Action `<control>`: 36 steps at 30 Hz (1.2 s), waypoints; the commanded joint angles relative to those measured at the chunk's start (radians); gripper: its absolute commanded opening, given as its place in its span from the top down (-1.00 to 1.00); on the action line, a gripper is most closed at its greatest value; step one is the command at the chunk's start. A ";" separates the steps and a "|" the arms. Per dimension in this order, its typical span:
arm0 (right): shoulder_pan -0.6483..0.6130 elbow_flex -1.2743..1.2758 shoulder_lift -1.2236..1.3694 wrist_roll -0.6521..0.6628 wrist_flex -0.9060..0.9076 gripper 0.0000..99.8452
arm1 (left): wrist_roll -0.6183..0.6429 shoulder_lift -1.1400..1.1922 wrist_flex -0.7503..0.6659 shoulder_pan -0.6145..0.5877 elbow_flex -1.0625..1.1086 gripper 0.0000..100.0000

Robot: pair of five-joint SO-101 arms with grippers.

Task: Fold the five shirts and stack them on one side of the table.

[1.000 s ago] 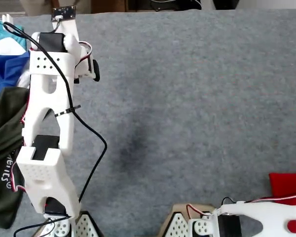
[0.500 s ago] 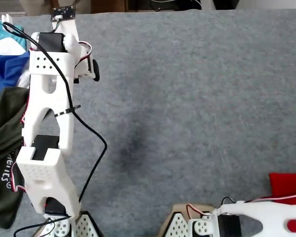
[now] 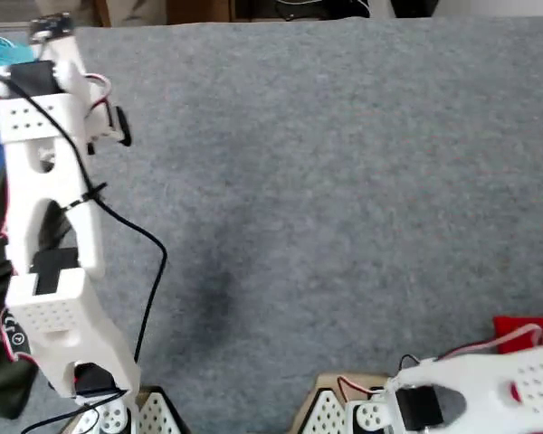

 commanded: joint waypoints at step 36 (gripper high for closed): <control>-1.454 0.527 -0.716 -0.144 0.020 0.99 | -0.477 -0.638 0.011 -1.102 0.695 0.52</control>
